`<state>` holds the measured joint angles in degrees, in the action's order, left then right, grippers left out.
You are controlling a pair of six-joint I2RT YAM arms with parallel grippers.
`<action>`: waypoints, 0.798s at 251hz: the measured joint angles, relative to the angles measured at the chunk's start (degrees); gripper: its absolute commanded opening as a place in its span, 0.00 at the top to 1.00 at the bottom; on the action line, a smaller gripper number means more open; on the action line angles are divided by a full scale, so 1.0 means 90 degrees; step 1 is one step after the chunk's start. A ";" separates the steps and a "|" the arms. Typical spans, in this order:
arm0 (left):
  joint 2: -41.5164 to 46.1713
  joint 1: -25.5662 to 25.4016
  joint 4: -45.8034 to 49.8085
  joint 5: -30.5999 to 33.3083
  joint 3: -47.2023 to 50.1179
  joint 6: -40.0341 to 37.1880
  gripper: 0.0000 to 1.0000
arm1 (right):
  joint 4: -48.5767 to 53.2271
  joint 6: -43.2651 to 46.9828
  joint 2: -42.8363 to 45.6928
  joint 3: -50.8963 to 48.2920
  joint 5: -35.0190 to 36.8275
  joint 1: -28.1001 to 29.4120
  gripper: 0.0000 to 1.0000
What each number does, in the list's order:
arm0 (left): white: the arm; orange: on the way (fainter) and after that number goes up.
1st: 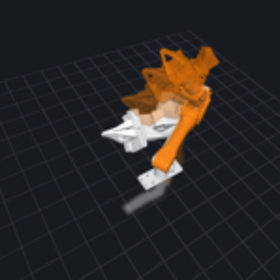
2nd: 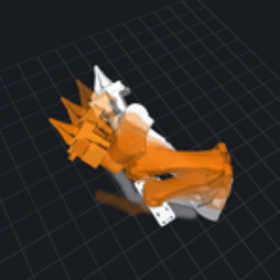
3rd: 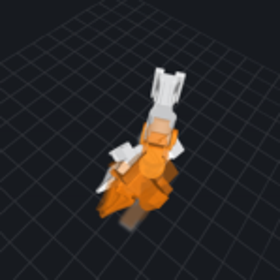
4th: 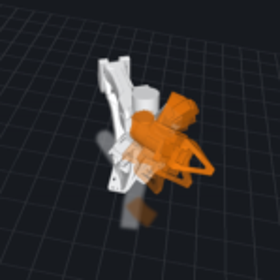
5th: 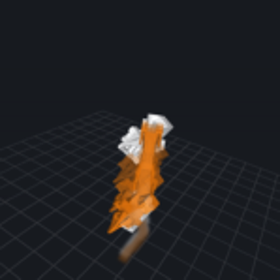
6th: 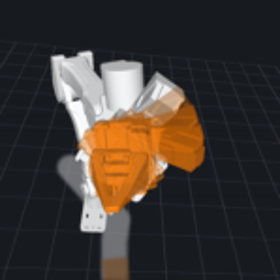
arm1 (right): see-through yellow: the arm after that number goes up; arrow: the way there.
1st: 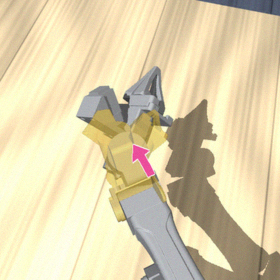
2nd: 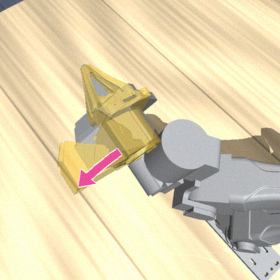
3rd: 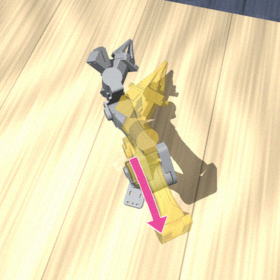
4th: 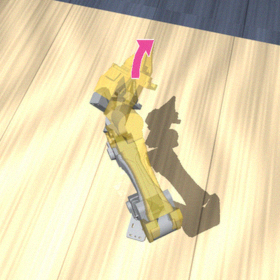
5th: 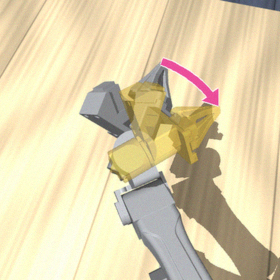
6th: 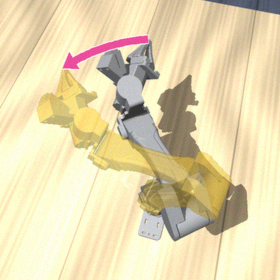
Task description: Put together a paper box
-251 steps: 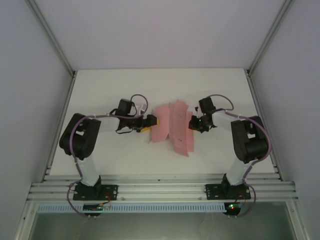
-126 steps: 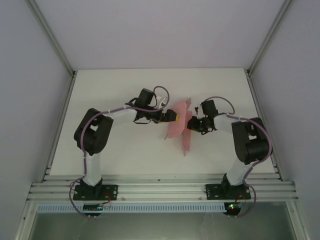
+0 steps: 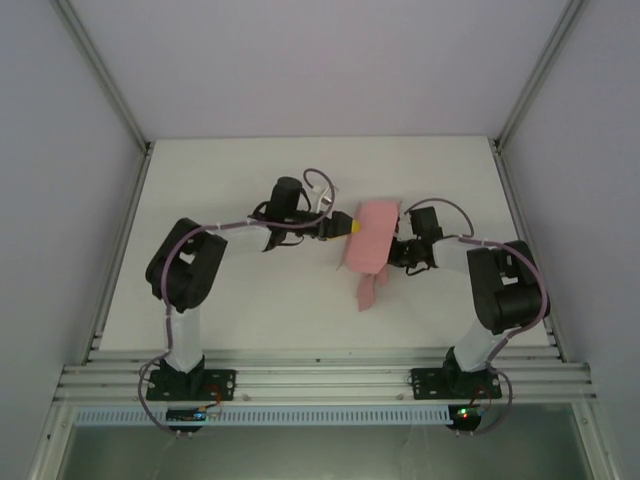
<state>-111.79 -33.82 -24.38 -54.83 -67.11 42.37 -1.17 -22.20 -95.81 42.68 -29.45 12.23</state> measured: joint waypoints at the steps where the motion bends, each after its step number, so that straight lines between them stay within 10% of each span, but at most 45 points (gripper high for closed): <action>1: 0.0000 0.0000 0.0019 0.0005 -0.0010 -0.0017 0.36 | 0.0000 0.0000 0.0000 0.0000 0.0000 0.0000 0.82; 71: -0.0068 -0.0321 0.2803 0.1392 -0.1311 -0.1416 0.52 | -0.0046 0.0019 0.0000 -0.0007 -0.0036 -0.0061 0.81; 89: -0.0238 -0.0454 0.3298 0.1583 -0.1666 -0.1647 0.42 | -0.0049 0.0022 0.0000 -0.0007 -0.0041 -0.0070 0.82; 107: -0.0452 -0.0571 0.3667 0.1688 -0.1950 -0.1860 0.00 | -0.0070 0.0053 0.0000 -0.0010 -0.0044 -0.0080 0.82; 200: -0.0852 -0.0952 0.4495 0.1496 -0.2584 -0.2152 0.00 | -0.0408 0.0092 0.0005 -0.0236 -0.0291 -0.0078 0.80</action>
<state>-119.46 -42.39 16.08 -41.36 -90.37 23.00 -4.84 -21.37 -95.77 40.56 -32.08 11.53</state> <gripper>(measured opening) 0.996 0.193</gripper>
